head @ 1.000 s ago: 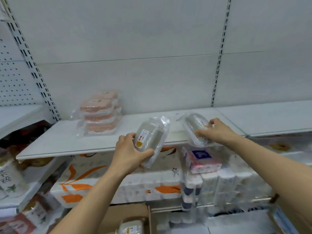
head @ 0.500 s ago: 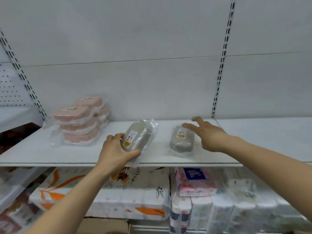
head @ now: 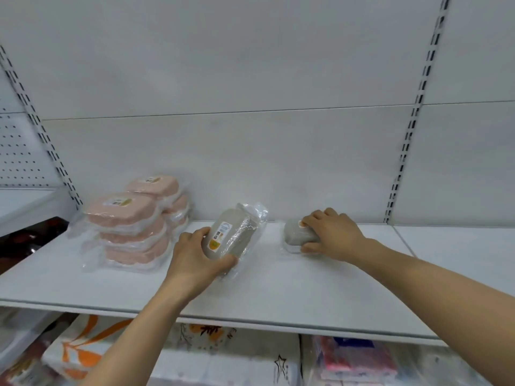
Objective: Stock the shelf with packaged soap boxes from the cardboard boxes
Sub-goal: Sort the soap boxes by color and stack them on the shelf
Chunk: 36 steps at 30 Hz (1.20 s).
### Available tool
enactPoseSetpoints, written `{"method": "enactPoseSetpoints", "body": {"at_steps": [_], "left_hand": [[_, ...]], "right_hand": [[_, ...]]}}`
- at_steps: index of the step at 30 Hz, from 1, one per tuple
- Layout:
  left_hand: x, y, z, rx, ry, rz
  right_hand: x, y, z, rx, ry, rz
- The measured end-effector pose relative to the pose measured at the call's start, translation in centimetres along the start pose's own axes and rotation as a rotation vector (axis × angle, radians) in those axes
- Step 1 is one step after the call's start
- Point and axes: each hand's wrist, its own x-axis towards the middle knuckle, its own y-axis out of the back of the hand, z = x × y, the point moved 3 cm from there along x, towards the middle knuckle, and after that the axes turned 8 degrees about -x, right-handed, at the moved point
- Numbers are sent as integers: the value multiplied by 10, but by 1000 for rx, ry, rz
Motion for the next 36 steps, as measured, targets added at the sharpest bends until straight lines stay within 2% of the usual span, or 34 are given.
{"method": "enactPoseSetpoints", "body": {"at_steps": [7,8,10,12,13,15,17,18,20,24,30,36], "left_hand": [[26,6,5,9,-66,-36],[27,4,7,12,-70,-59],[28,-2,15,17,-82,-126],[25,-14,26,34,-111,-213],[24,-24,33,42,-131,-264],[20,-46,49,27,-169,-366],[16,-67,62,6,-198,-453],[14,-75,67,2,-206,-488],[13,-82,70,13,-216,-525],[18,-71,60,35,-216,-423],[29,-62,53,-126,-117,-207],[51,-89,55,-164,-5,-223]], "right_hand": [[56,-11,-3,58,-55,-60],[53,-7,0,159,-73,-40],[40,11,8,436,-132,131],[19,33,9,675,-52,300],[6,45,4,733,47,282],[-16,54,-12,621,246,95],[-28,43,-19,326,352,1],[-32,35,-17,247,347,0],[-38,21,-7,261,290,-4],[-42,9,7,330,238,29],[3,37,33,538,75,225],[56,27,41,489,36,63]]}}
